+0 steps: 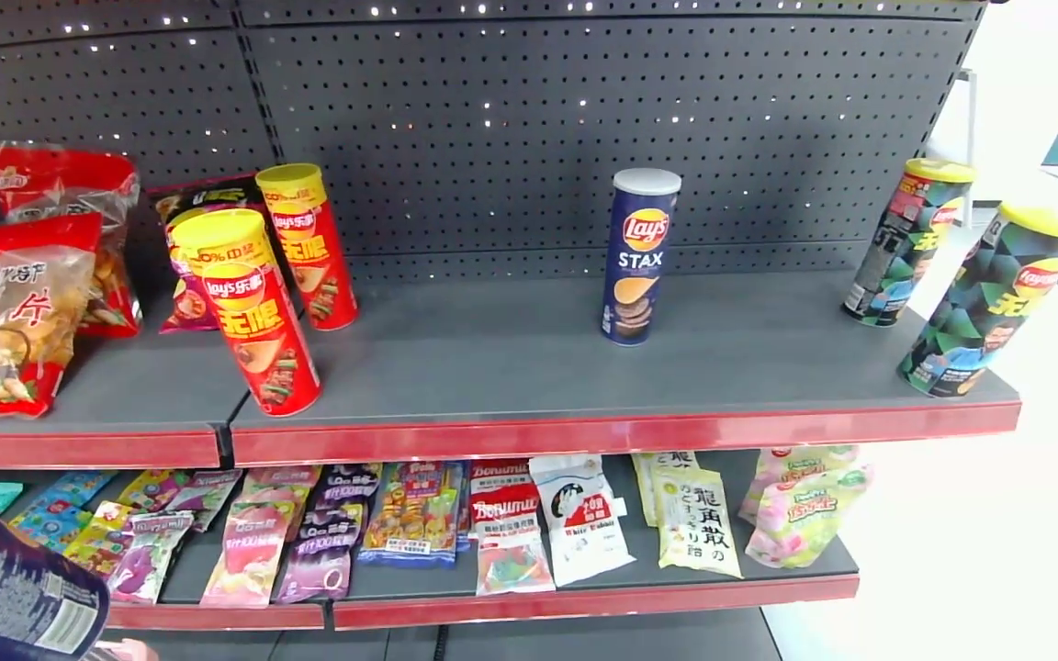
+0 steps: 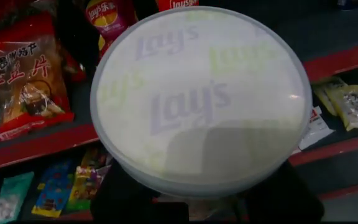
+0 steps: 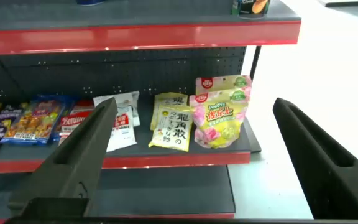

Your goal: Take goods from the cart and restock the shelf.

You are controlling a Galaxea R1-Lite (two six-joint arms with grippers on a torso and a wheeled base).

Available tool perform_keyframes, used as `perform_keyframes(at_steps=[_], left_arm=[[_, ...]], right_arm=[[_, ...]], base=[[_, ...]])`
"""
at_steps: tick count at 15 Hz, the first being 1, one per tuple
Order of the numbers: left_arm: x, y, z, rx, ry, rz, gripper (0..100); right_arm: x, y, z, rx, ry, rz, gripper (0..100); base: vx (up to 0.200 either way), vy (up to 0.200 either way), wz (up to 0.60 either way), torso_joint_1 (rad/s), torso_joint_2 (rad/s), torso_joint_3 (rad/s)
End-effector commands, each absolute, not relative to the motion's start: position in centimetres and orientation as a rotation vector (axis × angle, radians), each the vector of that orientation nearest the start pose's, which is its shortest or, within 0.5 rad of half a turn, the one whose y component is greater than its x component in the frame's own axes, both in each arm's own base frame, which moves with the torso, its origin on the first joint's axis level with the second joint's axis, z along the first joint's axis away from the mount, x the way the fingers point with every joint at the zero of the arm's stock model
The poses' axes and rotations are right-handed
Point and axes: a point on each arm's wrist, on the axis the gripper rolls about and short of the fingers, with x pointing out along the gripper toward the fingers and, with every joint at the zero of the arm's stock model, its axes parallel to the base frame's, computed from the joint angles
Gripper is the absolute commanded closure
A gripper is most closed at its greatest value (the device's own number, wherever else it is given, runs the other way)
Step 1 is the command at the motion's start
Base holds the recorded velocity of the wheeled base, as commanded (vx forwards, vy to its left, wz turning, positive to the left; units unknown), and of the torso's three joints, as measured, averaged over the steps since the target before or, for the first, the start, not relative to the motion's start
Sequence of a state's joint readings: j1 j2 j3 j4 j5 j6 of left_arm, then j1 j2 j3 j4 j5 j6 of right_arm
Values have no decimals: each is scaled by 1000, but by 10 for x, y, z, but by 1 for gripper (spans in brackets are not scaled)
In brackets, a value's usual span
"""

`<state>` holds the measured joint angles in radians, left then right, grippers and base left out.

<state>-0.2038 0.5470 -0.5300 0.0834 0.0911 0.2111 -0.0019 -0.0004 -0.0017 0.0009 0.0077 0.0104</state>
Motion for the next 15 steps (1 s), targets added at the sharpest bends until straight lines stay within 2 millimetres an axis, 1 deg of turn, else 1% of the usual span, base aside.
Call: perform_keyframes(at_steps=[1,5,7,9,11,13,14,15], left_arm=[[20,-2,217,225,83,-125,100],[17,-1,217,224,65,-126,100],[10,0,216,265,46,-128,100],[-2,2,212,265,27,-149,100],[-11,4,207,266,-1,-144,100],[-15,5,204,262,-15,-147,100],[-20,6,204,259,-37,-152,100],[-22,6,204,260,-47,-154,100]], right_arm=[[-23,0,76,11,0,6,0],[-23,0,76,9,0,6,0],[-23,0,76,2,2,6,0],[-23,0,76,-8,1,14,0],[-23,1,76,-60,-4,20,0],[-23,1,76,-69,-6,40,0],[-25,2,86,-73,-41,65,0],[-26,2,120,-66,-74,102,0]], base=[[200,0,0,-2,2,-2],[200,0,0,-5,-5,2],[0,0,0,0,0,0],[0,0,0,0,0,0],[0,0,0,0,0,0],[0,0,0,0,0,0],[0,0,0,0,0,0],[0,0,0,0,0,0]])
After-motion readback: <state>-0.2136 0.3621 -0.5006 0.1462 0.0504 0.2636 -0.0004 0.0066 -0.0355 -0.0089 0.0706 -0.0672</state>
